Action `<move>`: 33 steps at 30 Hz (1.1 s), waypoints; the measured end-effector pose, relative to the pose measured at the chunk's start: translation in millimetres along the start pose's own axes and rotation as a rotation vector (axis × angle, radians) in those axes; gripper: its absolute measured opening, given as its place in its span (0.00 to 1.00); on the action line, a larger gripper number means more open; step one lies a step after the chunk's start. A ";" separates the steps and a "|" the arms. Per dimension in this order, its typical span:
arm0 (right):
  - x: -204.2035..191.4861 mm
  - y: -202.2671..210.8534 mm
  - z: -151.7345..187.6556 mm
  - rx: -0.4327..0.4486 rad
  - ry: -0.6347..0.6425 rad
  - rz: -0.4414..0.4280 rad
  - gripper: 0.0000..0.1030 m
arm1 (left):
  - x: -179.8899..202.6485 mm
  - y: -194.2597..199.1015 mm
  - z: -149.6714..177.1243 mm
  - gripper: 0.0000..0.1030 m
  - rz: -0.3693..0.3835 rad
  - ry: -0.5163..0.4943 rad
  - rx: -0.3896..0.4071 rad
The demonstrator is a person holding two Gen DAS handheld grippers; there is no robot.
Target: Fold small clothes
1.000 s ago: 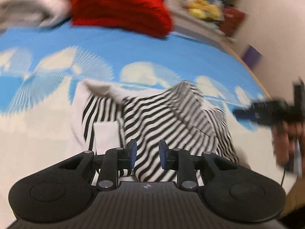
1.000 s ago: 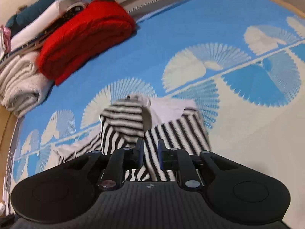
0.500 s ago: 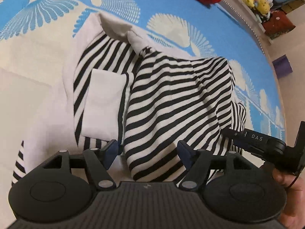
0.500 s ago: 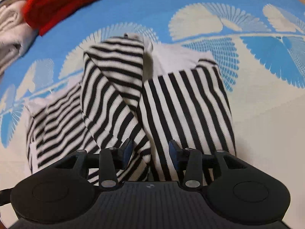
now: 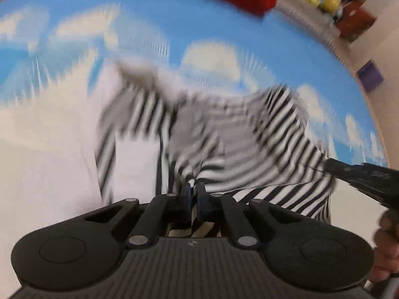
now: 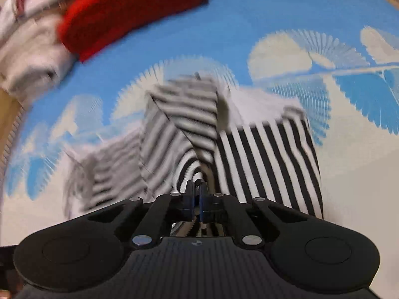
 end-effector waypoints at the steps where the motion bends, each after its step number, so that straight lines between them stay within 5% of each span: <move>1: -0.2 11.0 -5.5 0.048 -0.014 -0.033 0.02 | 2.4 12.4 -6.3 0.04 0.029 -0.008 0.071; 5: -12.5 79.1 -23.1 0.366 0.069 -0.150 0.01 | 6.6 72.8 -24.0 0.04 0.231 -0.049 0.379; 7: -19.6 100.2 -21.2 0.455 0.155 -0.170 0.01 | 5.6 85.0 -23.0 0.04 0.231 -0.102 0.421; 9: -17.1 97.1 -16.5 0.375 0.165 -0.208 0.01 | -1.9 70.5 -19.2 0.04 0.188 -0.107 0.305; 12: -4.0 42.0 12.6 -0.066 0.160 -0.184 0.01 | -31.3 6.7 6.6 0.04 -0.040 -0.097 -0.099; 14: 6.4 11.0 41.5 -0.244 0.193 -0.091 0.01 | -53.6 -13.0 19.6 0.06 -0.114 -0.014 -0.188; 16: 4.6 -0.5 53.5 -0.298 0.257 -0.091 0.04 | -59.9 -7.9 16.7 0.18 -0.082 0.042 -0.184; 17: 2.7 -1.4 53.9 -0.305 0.266 -0.109 0.04 | -60.0 -1.1 12.6 0.25 -0.058 0.063 -0.159; 19: 2.7 4.0 48.5 -0.269 0.257 -0.122 0.08 | -59.7 12.4 6.0 0.59 -0.032 0.093 -0.099; 20: 3.8 8.5 43.9 -0.232 0.231 -0.123 0.19 | -58.6 13.8 2.1 0.62 -0.031 0.098 -0.090; 23: 12.0 9.3 23.6 -0.125 0.140 -0.100 0.39 | -55.2 2.9 1.3 0.63 -0.042 0.118 -0.124; 29: 43.9 -18.1 -0.1 -0.047 -0.169 -0.064 0.39 | -50.1 -11.3 6.1 0.63 -0.005 0.162 -0.183; 33: 42.9 -37.8 -3.9 -0.064 -0.232 -0.062 0.39 | -45.5 -24.0 9.9 0.63 0.012 0.208 -0.227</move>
Point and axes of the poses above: each gripper's, at about its wrist camera, not at the fingertips, and y roughly against the way its jaws point, x to its right, z to its underside, the point moved 3 cm from there along -y, roughly the way its jaws point, and after that the axes turned 7 degrees about y, right-handed, at the moved point
